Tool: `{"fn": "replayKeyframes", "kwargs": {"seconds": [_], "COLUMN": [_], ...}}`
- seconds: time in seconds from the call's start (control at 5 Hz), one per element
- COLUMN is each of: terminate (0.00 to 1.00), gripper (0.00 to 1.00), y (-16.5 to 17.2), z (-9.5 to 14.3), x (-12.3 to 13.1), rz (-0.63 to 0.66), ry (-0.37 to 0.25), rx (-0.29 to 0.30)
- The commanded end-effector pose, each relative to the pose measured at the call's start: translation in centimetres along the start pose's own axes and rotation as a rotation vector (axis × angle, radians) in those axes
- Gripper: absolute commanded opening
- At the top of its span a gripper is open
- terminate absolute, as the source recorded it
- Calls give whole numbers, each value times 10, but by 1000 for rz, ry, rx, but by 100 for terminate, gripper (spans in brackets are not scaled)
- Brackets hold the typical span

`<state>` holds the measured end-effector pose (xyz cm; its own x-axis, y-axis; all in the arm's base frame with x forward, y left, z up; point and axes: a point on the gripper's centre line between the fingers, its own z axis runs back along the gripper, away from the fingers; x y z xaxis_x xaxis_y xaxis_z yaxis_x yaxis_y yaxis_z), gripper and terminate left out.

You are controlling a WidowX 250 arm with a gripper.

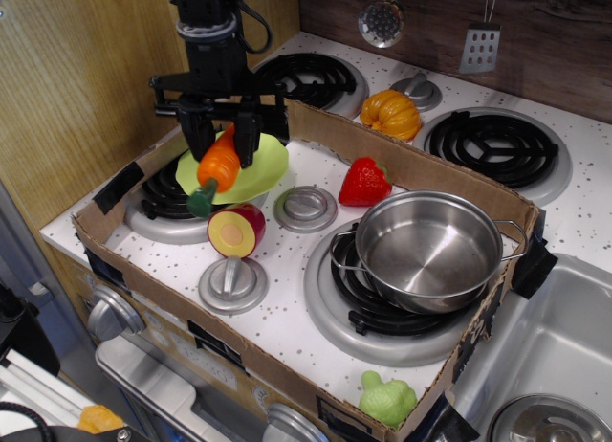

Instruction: Take carrot off plate

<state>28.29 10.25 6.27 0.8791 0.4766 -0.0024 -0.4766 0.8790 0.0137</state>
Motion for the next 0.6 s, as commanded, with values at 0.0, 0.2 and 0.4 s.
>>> {"fn": "replayKeyframes", "kwargs": {"seconds": [0.0, 0.2, 0.4], "terminate": [0, 0, 0], "gripper": [0, 0, 0], "y": [-26, -45, -66], "z": [21, 16, 10], "x": [-1, -10, -27], "rz": [401, 403, 385], "ry": [-42, -44, -65], "rx": [1, -5, 3]}}
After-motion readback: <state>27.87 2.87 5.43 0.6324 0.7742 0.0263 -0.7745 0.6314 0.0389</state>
